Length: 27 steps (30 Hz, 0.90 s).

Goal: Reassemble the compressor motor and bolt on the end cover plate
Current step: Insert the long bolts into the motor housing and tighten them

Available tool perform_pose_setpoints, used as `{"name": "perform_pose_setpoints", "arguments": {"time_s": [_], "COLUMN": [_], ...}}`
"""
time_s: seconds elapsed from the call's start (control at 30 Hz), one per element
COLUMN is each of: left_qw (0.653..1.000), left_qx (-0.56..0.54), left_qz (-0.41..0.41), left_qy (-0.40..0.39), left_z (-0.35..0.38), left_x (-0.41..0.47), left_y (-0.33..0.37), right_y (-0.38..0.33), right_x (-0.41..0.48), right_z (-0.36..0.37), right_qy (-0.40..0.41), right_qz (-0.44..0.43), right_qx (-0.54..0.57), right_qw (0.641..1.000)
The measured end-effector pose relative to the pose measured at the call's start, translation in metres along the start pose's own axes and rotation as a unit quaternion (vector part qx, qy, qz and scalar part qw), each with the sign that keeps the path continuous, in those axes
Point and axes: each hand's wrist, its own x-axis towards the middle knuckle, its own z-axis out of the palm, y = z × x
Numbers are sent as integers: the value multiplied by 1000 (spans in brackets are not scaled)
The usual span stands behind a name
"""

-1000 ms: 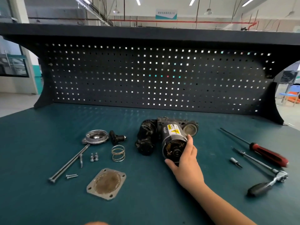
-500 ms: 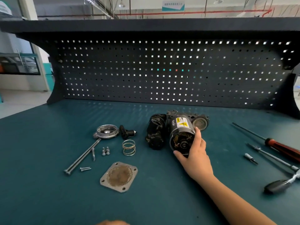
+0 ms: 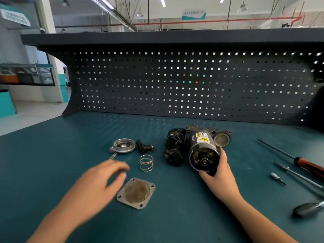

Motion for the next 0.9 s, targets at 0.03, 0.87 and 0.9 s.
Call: {"name": "perform_pose_setpoints", "arguments": {"time_s": [0.03, 0.87, 0.9], "left_qw": [999, 973, 974], "left_qx": [28, 36, 18], "left_qz": [-27, -200, -187], "left_qy": [-25, 110, 131], "left_z": [-4, 28, 21], "left_x": [21, 132, 132], "left_y": [-7, -91, -87], "right_y": [1, 17, 16], "right_x": [0, 15, 15], "right_z": [0, -25, -25], "right_qy": [2, -58, -52], "right_qz": [5, 64, 62], "right_qx": [6, 264, 262], "right_qw": [1000, 961, 962]}}
